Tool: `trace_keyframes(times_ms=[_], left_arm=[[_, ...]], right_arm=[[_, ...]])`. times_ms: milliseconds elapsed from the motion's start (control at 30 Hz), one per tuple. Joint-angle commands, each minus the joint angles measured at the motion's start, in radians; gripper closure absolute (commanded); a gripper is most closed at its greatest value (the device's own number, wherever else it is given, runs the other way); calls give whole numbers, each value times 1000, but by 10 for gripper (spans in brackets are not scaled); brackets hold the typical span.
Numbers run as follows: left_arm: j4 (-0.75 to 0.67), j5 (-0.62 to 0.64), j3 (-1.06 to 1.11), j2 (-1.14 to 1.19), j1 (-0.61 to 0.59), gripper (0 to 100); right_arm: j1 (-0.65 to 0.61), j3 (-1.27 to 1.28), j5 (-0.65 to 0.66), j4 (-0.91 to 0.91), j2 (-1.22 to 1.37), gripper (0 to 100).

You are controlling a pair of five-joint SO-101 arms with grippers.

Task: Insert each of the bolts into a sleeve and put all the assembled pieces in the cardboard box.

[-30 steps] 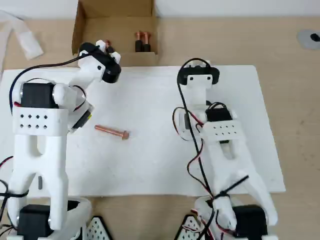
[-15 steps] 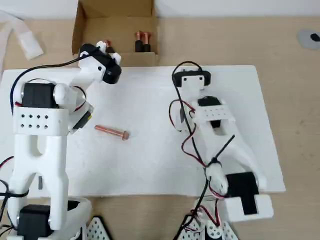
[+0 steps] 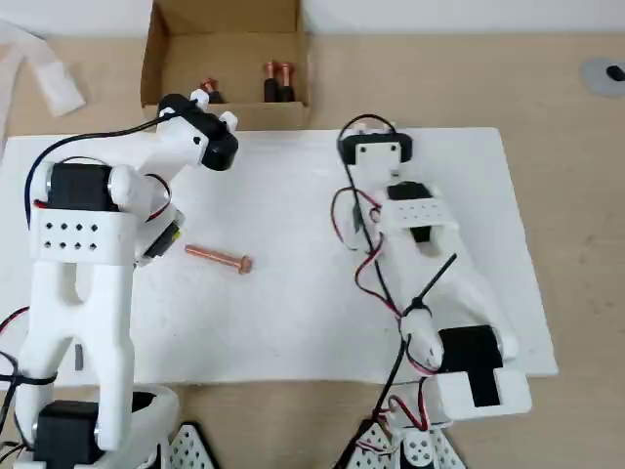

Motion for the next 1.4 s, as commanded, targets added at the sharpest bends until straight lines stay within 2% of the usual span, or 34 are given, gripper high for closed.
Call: trace_keyframes(times_ms=[0, 267, 433, 533, 667, 867, 1000, 1167, 1367], left_arm=[[-14, 5, -9, -35, 5, 987], [-14, 25, -11, -74, 8, 987], [-14, 58, -3, -240, 11, 987], [-14, 126, 12, -328, 6, 987], [-15, 190, 86, -420, 5, 987], [-44, 348, 163, -524, -3, 987], [-127, 500, 180, -607, -61, 987], [-267, 649, 224, -685, -110, 987], [-508, 783, 290, -705, -106, 987]], right_arm=[[2, -67, -2, -38, 64, 995], [1, -107, -2, -29, 61, 988], [-42, -206, -2, 107, -22, 988], [-107, -263, 12, 198, -136, 988], [-199, -318, 118, 276, -349, 988], [-269, -321, 206, 282, -704, 988], [-277, -311, 239, 284, -906, 988], [-277, -122, 278, 261, -1104, 988], [-278, 259, 275, -3, -1291, 988]])
